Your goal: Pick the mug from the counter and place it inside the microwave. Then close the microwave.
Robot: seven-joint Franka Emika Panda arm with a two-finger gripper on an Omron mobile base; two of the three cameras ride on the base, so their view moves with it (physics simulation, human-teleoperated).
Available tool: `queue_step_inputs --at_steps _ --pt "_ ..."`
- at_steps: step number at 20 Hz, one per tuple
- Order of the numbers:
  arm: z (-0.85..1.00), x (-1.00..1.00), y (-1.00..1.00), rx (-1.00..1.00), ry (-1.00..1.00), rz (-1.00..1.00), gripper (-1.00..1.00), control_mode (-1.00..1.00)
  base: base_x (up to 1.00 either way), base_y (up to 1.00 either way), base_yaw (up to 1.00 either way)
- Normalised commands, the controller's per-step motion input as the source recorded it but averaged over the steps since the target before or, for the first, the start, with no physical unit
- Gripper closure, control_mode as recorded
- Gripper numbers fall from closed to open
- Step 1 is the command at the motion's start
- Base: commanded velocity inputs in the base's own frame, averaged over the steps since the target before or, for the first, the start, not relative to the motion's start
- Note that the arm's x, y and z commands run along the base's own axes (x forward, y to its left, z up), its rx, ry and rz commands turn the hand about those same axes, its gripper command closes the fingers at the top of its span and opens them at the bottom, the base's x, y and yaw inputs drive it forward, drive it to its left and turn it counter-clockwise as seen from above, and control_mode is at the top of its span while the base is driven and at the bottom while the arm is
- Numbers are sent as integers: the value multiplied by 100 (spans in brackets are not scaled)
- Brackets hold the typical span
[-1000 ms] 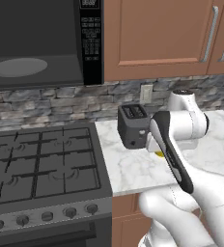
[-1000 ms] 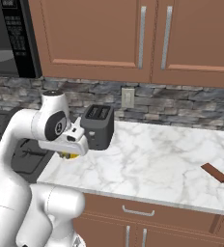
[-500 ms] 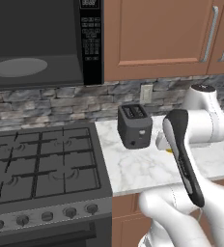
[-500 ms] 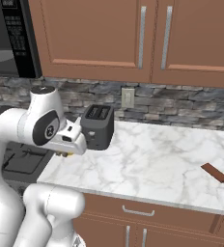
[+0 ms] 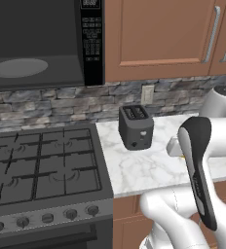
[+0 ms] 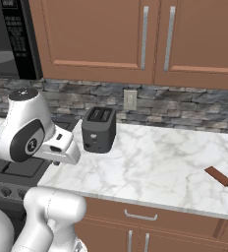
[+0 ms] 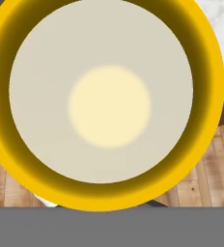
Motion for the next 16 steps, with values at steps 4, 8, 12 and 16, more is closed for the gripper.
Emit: queue_step_inputs --at_steps 4,8,12,16 --pt "3 0 0 0 -1 0 100 -100 0 0 0" --pt "0 0 0 0 0 0 100 -100 0 0 0" --pt "0 0 0 0 0 0 100 -100 0 0 0" --pt "0 0 0 0 0 0 100 100 -1 0 0"
